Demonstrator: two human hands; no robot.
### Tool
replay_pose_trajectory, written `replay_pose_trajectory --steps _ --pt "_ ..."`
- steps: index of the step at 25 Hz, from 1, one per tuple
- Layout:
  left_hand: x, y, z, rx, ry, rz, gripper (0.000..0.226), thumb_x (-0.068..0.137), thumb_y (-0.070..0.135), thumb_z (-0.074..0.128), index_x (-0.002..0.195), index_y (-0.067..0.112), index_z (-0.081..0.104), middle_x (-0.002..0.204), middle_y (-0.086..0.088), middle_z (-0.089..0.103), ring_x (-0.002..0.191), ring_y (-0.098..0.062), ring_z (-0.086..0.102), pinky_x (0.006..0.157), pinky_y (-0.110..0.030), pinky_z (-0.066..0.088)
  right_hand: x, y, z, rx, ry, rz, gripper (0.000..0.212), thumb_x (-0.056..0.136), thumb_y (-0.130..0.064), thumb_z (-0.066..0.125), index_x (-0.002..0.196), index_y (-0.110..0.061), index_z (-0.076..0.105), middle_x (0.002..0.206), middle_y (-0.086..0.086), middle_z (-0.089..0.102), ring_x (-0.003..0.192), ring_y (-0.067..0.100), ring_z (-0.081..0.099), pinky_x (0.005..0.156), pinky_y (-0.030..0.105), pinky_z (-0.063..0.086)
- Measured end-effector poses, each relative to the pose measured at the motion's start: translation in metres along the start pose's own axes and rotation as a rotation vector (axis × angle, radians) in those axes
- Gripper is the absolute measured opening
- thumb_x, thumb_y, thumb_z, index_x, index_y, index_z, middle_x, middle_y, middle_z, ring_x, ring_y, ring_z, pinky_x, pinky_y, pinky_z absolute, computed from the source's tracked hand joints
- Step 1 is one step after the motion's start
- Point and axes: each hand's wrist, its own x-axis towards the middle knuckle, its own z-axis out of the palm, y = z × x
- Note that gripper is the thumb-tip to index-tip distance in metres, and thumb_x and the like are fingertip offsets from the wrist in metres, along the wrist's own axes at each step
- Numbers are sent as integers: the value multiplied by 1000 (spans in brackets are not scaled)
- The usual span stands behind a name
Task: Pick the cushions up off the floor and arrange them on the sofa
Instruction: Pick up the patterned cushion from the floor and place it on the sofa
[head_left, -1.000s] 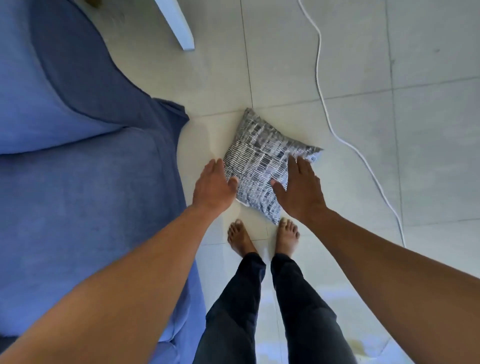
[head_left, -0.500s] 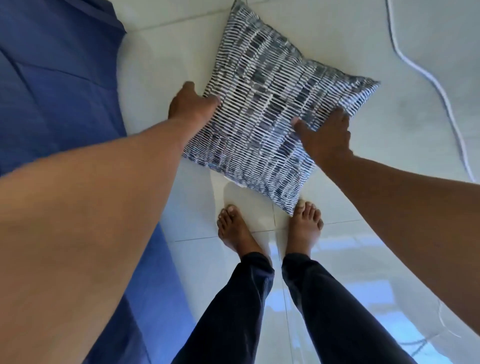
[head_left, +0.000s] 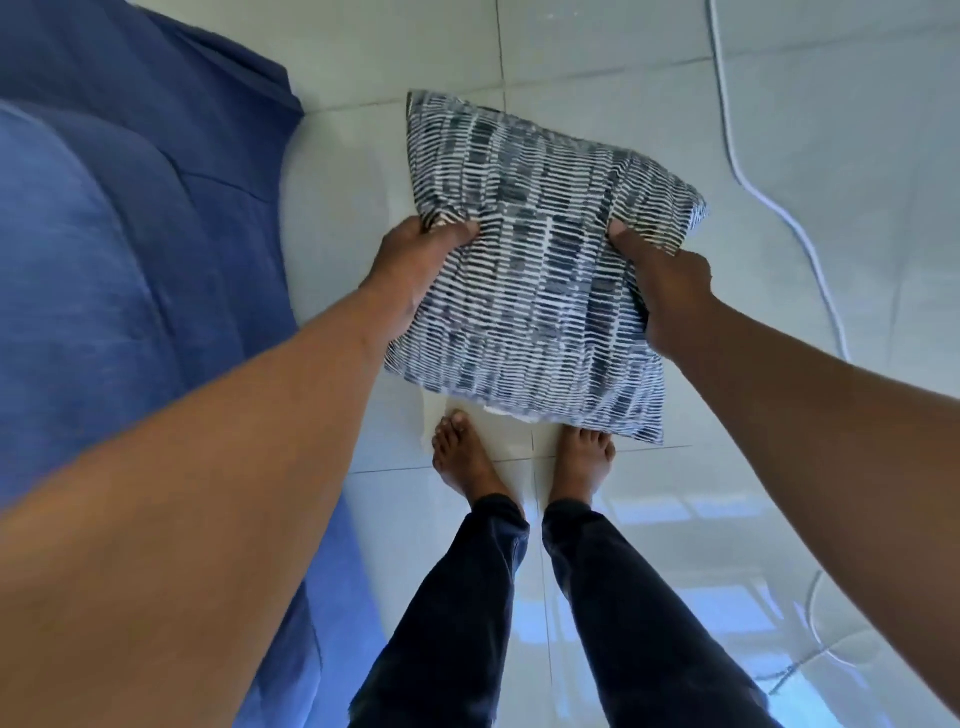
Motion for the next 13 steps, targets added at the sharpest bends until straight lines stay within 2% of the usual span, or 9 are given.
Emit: replay_pose_trajectory --steps 1,2,4,10,13 --pt "-24 6 -6 -41 9 14 57 86 35 85 136 15 67 124 -5 78 108 -25 77 102 -45 61 -36 -24 1 107 -7 -28 44 80 -32 90 113 -7 76 105 10 83 91 27 82 82 43 66" --pt "-50 13 -14 -84 12 26 57 86 35 85 135 16 66 125 -4 78 110 -25 76 102 -45 61 -76 -42 -7 182 -65 -14 44 76 -29 93 110 -7 78 101 9 83 87 26 82 80 43 67" --pt "-108 32 -29 -159 11 57 55 87 32 85 135 16 65 127 -4 78 112 -24 76 102 -43 62 -144 -65 -12 167 -36 -122 39 76 -27 93 108 -8 79 97 7 84 85 25 82 78 44 68" --pt "-251 71 -83 -233 96 155 59 82 50 83 130 20 66 123 0 79 112 -21 76 105 -45 60 -276 -135 -17 -1 -64 -275 35 72 -35 95 98 -20 78 98 1 83 89 20 82 87 44 66" --pt "-330 73 -126 -331 184 210 47 96 38 76 135 16 63 125 -2 76 113 -20 75 94 -34 61 -349 -155 3 -110 -167 -396 32 74 -36 93 98 -23 76 99 -1 81 90 19 80 92 45 64"
